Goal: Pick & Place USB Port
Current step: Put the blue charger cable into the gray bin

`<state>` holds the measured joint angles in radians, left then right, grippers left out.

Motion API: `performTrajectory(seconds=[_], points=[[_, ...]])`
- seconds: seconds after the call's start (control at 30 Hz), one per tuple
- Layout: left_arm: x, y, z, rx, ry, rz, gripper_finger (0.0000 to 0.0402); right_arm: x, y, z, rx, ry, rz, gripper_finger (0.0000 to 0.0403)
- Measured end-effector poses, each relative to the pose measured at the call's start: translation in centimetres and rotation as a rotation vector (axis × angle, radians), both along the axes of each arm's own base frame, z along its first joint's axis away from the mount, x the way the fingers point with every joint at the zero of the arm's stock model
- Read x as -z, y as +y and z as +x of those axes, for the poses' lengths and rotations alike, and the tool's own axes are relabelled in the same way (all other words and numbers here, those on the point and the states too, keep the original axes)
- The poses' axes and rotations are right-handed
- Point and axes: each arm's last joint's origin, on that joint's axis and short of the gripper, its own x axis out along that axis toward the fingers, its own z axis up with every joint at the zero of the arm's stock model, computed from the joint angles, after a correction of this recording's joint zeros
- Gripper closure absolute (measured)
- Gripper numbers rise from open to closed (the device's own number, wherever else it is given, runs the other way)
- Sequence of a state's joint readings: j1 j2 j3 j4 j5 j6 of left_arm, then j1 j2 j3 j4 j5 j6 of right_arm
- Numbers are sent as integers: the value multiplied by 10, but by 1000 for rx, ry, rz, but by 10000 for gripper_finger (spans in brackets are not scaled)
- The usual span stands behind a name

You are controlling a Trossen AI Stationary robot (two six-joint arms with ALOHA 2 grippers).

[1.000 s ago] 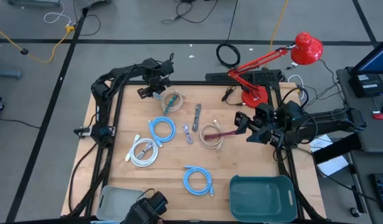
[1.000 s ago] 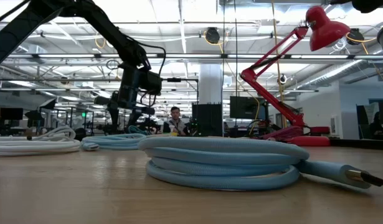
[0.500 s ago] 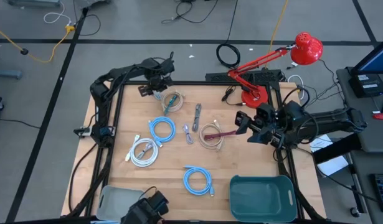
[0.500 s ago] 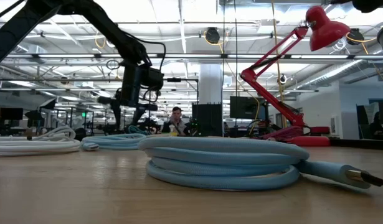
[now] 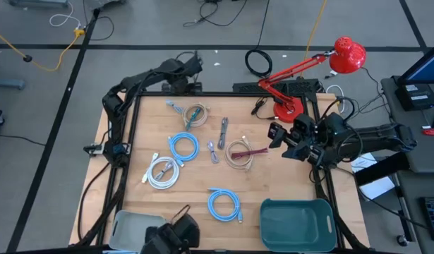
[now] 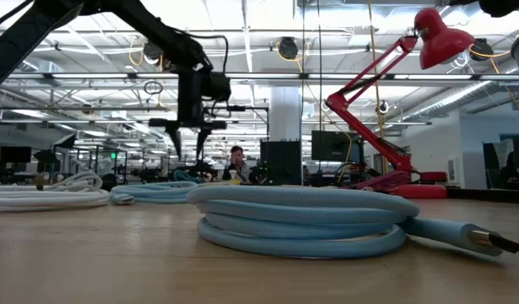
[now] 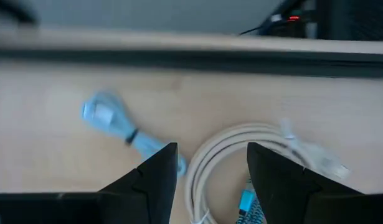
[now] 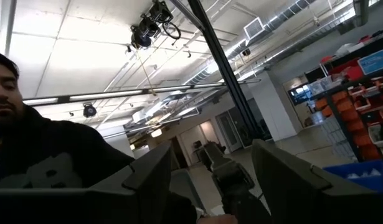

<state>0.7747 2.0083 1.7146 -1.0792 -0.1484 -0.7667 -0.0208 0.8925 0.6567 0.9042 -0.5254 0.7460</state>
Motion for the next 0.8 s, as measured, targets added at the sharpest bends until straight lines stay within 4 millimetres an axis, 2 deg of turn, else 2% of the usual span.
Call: performTrajectory(seconds=[0.1, 0.17, 0.27, 0.4, 0.47, 0.57, 0.63, 0.67, 0.73, 0.8], points=[[-14, 0, 9, 201, -25, 31, 204, 2, 0, 1, 15, 19, -2, 190], [-20, -7, 16, 329, -66, 1, 204, 5, -1, 3, 43, 52, 10, 190], [-29, -24, 30, 467, -99, -44, 204, 8, -2, 6, 59, 100, 19, 190], [-30, -52, 49, 719, -59, -38, 204, 12, -2, 8, 61, 138, 13, 190], [-29, -67, 52, 905, 38, -50, 204, 12, -2, 8, 54, 143, 26, 190], [-28, -88, 46, 1119, 433, -49, 204, 11, -2, 7, 40, 156, 48, 190], [-29, -92, 39, 1130, 746, 11, 204, 12, -1, 7, 37, 159, 52, 190], [-30, -87, 35, 1097, 830, 36, 204, 11, -1, 7, 36, 158, 52, 190], [-31, -71, 21, 967, 830, 19, 204, 11, -1, 7, 36, 158, 52, 190], [-29, -52, 4, 757, 695, -42, 204, 12, -1, 7, 36, 158, 52, 190]])
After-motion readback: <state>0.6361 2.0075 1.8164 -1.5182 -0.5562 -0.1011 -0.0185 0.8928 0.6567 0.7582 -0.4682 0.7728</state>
